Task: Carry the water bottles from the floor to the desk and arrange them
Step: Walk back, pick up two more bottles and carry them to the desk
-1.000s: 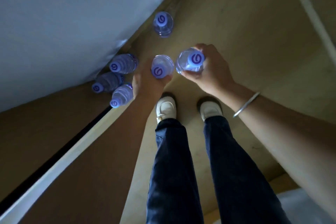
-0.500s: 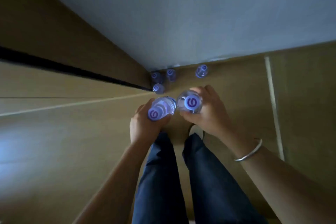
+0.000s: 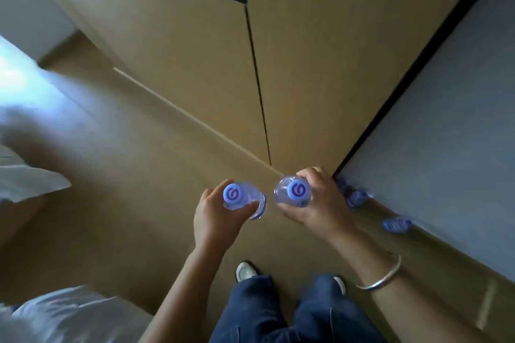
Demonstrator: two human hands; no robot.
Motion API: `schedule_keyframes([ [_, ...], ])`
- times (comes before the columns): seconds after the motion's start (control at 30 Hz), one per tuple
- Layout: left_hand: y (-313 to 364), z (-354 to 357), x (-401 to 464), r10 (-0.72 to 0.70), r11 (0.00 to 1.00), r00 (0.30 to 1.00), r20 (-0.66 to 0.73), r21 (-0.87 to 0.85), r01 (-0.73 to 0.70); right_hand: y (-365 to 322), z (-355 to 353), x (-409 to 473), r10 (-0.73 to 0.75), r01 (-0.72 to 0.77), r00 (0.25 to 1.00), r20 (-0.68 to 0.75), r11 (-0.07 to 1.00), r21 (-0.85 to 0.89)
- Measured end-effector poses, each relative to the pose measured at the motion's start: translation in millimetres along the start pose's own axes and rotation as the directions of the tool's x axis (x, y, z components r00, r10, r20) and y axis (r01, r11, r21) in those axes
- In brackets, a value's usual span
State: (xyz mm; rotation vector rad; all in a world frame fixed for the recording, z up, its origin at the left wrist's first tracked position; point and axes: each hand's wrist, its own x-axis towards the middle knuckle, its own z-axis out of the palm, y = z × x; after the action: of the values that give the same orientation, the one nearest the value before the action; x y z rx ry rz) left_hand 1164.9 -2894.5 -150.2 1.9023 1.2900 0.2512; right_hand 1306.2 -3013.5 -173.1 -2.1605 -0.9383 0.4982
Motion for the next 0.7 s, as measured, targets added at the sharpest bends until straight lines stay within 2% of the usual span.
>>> schedule_keyframes([
  [0.17, -52, -92, 17, -0.085, 0.996, 0.978, -0.193, -0.037, 0.079, -90, 62, 26, -0.105, 0.107, 0.984, 0.142, 0.994, -0.008],
  [0.33, -93, -167, 25, -0.154, 0.988, 0.941, -0.3, -0.022, 0.154, -165, 118, 39, -0.24, 0.246, 0.94, 0.242, 0.969, 0.008],
  [0.47, -116, -201, 30, -0.208, 0.976, 0.912, -0.354, -0.007, 0.22, -209, 148, 52, -0.338, 0.352, 0.895, 0.292, 0.936, 0.006],
  [0.7, -143, -231, 60, -0.325, 0.938, 0.843, -0.429, -0.031, 0.346, -251, 191, 98, -0.367, 0.408, 0.841, 0.397, 0.913, -0.021],
])
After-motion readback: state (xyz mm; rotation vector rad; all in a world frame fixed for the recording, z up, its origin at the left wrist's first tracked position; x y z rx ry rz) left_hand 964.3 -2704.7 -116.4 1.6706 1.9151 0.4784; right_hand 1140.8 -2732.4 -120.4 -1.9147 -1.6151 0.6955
